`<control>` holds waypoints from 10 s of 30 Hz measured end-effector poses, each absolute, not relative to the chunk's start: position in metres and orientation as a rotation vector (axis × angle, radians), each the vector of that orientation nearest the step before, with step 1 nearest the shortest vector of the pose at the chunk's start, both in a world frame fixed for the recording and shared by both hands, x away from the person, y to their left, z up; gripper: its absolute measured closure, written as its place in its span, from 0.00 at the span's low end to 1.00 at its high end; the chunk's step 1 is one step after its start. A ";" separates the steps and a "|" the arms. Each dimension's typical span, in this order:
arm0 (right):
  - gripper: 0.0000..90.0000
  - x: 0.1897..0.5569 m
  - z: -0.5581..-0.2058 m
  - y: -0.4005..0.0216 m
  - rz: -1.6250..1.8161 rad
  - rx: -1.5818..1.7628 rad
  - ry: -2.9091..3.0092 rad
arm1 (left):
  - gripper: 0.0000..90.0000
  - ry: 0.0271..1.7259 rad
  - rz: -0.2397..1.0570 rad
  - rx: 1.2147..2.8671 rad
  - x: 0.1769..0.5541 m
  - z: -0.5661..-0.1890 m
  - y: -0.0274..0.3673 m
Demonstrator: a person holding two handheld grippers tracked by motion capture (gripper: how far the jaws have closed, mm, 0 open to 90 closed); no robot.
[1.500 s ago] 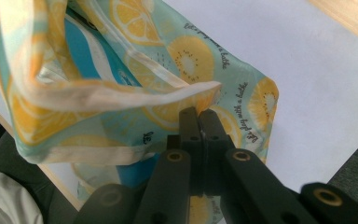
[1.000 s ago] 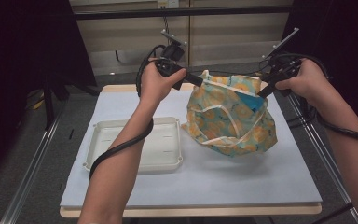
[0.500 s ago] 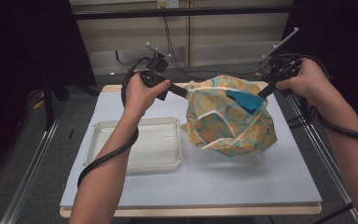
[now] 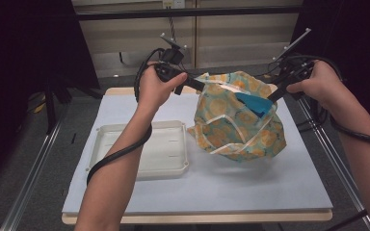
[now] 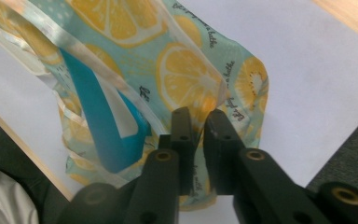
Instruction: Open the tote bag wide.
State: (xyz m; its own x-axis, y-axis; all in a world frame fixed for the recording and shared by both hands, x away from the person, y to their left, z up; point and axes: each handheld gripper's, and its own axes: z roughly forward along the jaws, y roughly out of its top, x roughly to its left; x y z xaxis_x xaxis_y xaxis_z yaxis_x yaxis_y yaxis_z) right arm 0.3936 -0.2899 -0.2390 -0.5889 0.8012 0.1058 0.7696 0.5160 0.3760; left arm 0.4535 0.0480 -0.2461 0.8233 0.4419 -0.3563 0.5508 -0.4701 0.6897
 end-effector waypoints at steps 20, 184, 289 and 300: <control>0.90 0.397 -0.219 -0.271 0.733 1.305 2.665 | 0.82 0.768 -0.156 2.120 0.469 -0.248 0.019; 1.00 0.387 -0.254 -0.313 0.597 1.540 2.597 | 0.75 0.742 -0.321 2.282 0.434 -0.321 0.078; 0.94 0.397 -0.318 -0.317 0.585 1.590 2.593 | 0.41 0.884 -0.153 2.138 0.467 -0.351 0.077; 0.72 0.382 -0.302 -0.321 0.674 1.578 2.587 | 0.37 0.832 -0.149 2.145 0.451 -0.348 0.077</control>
